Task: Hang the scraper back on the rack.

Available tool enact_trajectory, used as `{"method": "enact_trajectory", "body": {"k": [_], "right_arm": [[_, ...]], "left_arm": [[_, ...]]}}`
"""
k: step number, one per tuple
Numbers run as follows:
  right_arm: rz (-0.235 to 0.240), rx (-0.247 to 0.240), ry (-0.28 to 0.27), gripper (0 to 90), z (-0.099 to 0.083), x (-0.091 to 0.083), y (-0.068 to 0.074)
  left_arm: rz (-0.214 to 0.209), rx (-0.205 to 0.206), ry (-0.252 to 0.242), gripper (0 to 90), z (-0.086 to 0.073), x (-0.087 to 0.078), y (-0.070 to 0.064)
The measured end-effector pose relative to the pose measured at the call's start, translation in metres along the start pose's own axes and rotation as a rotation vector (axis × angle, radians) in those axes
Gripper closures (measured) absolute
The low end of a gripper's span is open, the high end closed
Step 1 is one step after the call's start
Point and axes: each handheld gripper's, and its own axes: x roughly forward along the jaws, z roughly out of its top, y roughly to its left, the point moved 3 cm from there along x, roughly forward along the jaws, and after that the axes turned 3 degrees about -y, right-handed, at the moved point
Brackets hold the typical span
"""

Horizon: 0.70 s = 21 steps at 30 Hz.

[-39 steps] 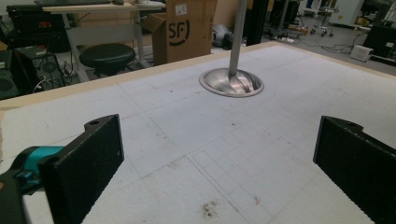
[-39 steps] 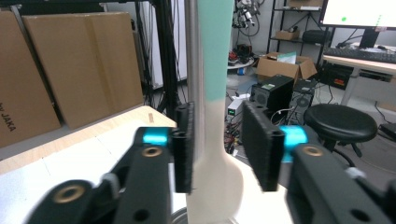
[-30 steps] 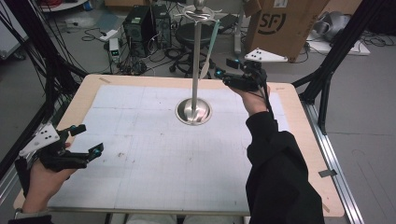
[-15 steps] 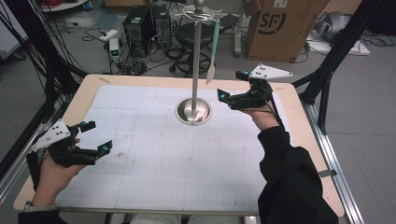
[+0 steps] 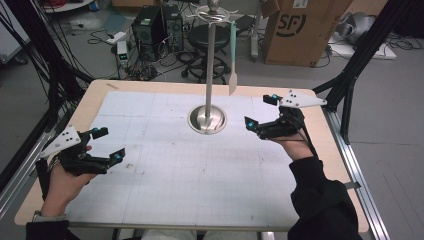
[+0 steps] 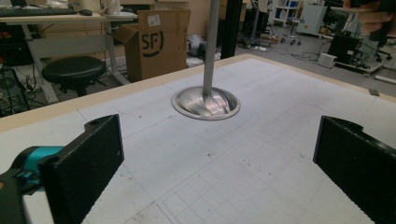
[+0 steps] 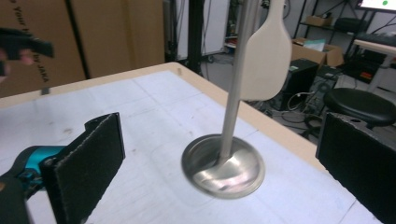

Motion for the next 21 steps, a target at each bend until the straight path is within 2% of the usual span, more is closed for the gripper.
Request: {"method": "enact_trajectory", "body": {"k": [3,12,21], "right_arm": [[0.019,0.022,-0.013,0.4,-0.01,-0.011,0.002],[0.021,0.056,-0.046,0.4,-0.042,-0.042,0.01],[-0.021,0.099,-0.045,0.4,-0.077,-0.062,0.009]], "left_arm": [[-0.005,-0.002,-0.012,2.2,0.0,0.001,0.0],[-0.013,-0.01,-0.033,2.2,0.003,0.006,0.0],[-0.022,-0.004,-0.028,2.3,0.002,0.01,-0.002]]}}
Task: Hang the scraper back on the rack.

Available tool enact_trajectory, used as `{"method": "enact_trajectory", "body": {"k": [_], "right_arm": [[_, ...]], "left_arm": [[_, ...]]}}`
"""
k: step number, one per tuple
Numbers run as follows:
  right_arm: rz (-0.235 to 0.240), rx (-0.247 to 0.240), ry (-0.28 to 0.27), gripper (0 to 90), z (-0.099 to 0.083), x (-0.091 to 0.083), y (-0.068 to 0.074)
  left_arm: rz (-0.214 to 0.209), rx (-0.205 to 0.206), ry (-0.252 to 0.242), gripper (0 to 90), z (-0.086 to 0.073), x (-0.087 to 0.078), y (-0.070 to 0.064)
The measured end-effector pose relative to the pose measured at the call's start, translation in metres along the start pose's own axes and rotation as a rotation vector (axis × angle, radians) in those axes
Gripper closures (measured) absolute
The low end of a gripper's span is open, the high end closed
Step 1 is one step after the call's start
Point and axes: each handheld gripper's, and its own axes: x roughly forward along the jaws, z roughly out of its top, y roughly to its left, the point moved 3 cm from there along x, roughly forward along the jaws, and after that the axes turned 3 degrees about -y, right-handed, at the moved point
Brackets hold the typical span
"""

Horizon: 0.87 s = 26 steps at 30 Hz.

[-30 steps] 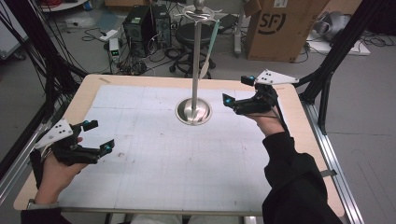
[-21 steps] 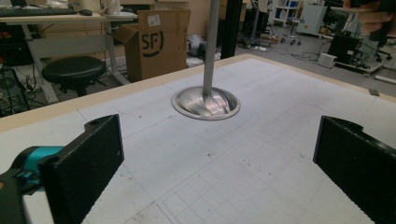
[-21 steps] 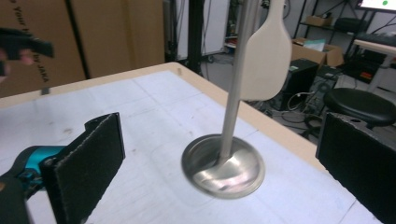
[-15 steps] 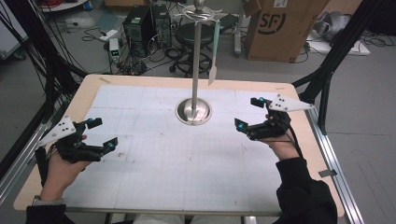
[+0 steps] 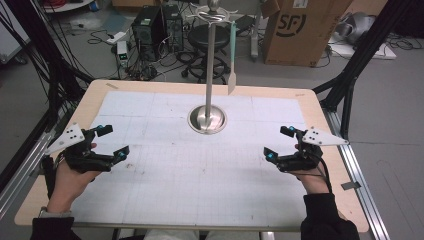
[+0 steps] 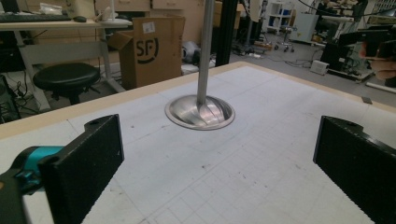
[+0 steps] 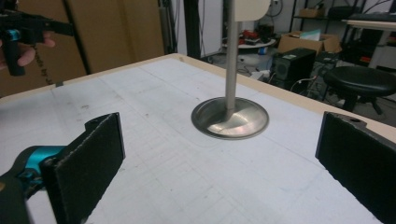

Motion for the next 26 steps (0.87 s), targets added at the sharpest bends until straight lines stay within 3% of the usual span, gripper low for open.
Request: {"method": "enact_trajectory", "body": {"k": [6,11,20,26], "right_arm": [[-0.031,0.036,-0.018,0.4,-0.021,-0.017,-0.008],[-0.054,0.058,0.023,0.4,-0.036,-0.025,-0.011],[-0.048,0.06,-0.029,0.4,-0.021,-0.033,-0.005],[-0.029,0.033,-0.011,0.4,-0.015,-0.027,0.002]], "left_arm": [[0.004,-0.001,0.009,2.2,-0.002,0.001,0.0],[0.006,-0.004,0.008,2.2,-0.003,0.003,0.001],[0.009,0.0,0.004,2.2,-0.004,0.005,0.002],[0.009,0.004,0.008,2.2,-0.005,0.005,0.001]]}}
